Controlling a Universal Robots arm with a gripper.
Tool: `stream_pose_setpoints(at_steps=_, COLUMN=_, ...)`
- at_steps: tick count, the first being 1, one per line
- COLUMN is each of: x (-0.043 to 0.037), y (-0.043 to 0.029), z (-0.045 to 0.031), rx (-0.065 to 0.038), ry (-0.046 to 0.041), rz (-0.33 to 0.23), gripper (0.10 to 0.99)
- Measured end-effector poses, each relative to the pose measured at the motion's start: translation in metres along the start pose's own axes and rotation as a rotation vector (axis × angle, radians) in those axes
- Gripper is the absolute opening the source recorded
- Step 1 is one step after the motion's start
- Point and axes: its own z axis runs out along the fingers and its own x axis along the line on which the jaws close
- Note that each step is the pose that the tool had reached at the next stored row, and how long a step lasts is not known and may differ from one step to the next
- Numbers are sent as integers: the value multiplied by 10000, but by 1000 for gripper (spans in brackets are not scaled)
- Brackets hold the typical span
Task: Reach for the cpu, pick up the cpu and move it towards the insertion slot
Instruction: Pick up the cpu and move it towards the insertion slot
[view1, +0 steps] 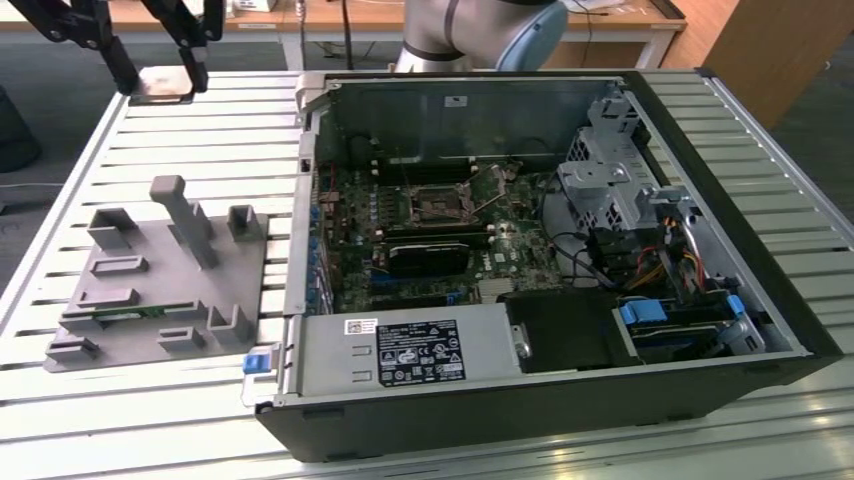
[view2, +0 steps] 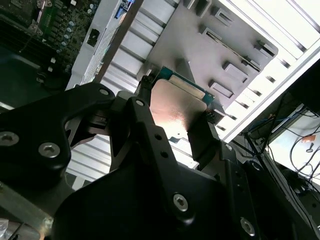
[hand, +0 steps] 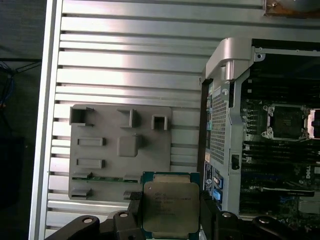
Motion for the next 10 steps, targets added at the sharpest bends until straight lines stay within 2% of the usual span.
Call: stream_pose_setpoints(at_steps=10, x=-223, y=-9, z=-5, rx=-2, ry=44, rz=2, gripper=541)
